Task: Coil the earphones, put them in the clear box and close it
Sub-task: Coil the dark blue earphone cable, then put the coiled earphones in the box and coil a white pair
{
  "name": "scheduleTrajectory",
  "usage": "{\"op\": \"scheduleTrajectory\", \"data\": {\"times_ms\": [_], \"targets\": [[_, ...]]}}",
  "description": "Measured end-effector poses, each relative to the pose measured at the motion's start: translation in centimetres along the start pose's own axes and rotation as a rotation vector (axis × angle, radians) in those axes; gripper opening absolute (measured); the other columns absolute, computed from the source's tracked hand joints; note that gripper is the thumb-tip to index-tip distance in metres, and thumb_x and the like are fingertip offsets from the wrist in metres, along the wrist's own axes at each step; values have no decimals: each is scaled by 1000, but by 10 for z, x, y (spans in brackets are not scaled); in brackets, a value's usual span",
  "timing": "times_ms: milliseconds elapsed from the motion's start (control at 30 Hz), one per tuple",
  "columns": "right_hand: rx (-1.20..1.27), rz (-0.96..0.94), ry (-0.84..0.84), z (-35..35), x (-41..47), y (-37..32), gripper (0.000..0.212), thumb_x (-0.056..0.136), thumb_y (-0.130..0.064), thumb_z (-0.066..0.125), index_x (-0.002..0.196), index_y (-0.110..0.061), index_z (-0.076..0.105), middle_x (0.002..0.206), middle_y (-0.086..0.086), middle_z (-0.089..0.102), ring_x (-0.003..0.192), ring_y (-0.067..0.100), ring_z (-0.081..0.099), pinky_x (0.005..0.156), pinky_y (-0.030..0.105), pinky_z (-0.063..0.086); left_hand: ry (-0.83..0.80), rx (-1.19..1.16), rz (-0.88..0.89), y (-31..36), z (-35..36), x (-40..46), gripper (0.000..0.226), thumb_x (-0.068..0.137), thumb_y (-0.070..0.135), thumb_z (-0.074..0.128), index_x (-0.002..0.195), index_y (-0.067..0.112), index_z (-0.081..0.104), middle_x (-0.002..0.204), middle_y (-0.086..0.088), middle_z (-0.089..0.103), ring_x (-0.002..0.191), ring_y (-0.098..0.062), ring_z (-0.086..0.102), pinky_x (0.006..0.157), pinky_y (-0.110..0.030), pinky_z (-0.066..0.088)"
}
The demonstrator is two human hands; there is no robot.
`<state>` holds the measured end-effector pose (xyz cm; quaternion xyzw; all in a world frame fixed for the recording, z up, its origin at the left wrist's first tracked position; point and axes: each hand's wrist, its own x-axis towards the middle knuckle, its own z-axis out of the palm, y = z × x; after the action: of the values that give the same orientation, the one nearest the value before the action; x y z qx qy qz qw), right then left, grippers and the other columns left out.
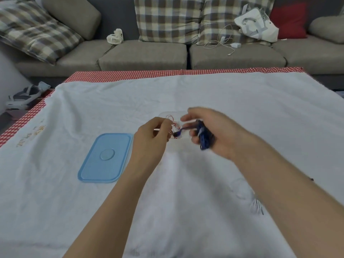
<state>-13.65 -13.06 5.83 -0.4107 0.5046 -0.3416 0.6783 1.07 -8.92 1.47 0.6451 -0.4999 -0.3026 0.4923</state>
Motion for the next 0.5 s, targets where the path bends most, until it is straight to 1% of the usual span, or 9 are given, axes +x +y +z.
{"op": "scheduleTrajectory", "data": {"times_ms": [33,67,167,200,300,333,400,433,500], "targets": [[-91,-24,21,-1,10,-11,24,98,-26,54,95,-5,65,78,10,62,54,13,50,47,22,45,1,4,-8,-2,0,2,23,101,31,53,88,30,72,82,9,74,82,-16,70,73,-39,56],[-185,-40,36,0,22,-21,25,99,-26,53,95,-4,63,81,11,62,57,15,52,50,23,47,-1,7,-14,-4,-1,4,23,102,31,52,89,31,71,84,10,74,83,-17,70,74,-37,56],[-425,-37,50,5,53,-35,24,98,-25,50,95,-3,60,94,16,60,71,23,58,59,30,50,-15,39,-23,-10,-2,7,20,103,30,51,93,31,69,87,12,74,84,-10,70,63,-25,50],[-520,-20,44,8,61,-34,24,98,-24,48,98,-4,60,97,15,59,75,24,60,62,32,52,-19,52,-24,-12,-2,8,19,102,29,51,93,31,68,87,14,73,82,-7,69,61,-21,48],[-750,72,-3,18,76,-25,24,99,-21,43,111,-5,57,94,11,59,78,26,66,73,36,58,-34,75,-21,-16,-2,11,17,101,24,53,94,28,69,81,16,70,72,3,62,55,-8,42],[-814,101,-23,20,79,-21,24,98,-21,43,111,-7,58,94,12,61,80,28,66,80,38,58,-37,88,-13,-16,0,11,17,101,22,54,95,26,69,80,16,68,67,6,60,53,-7,41],[-963,129,-73,23,80,-17,22,94,-21,43,96,-12,64,93,10,65,82,29,63,88,39,55,-39,131,6,-18,2,12,17,100,20,54,98,25,69,82,14,68,62,4,56,52,-10,39],[-1028,126,-83,23,80,-15,23,93,-21,43,88,-14,65,92,7,67,83,28,63,87,38,55,-42,167,16,-19,4,13,16,99,21,54,99,26,69,85,13,68,62,0,55,55,-14,40],[-1109,77,-67,22,80,-13,24,93,-20,42,87,-13,64,94,6,68,89,28,66,84,37,56,-49,248,50,-21,8,12,15,98,21,55,100,25,70,89,11,67,67,-4,55,61,-21,40]]}}
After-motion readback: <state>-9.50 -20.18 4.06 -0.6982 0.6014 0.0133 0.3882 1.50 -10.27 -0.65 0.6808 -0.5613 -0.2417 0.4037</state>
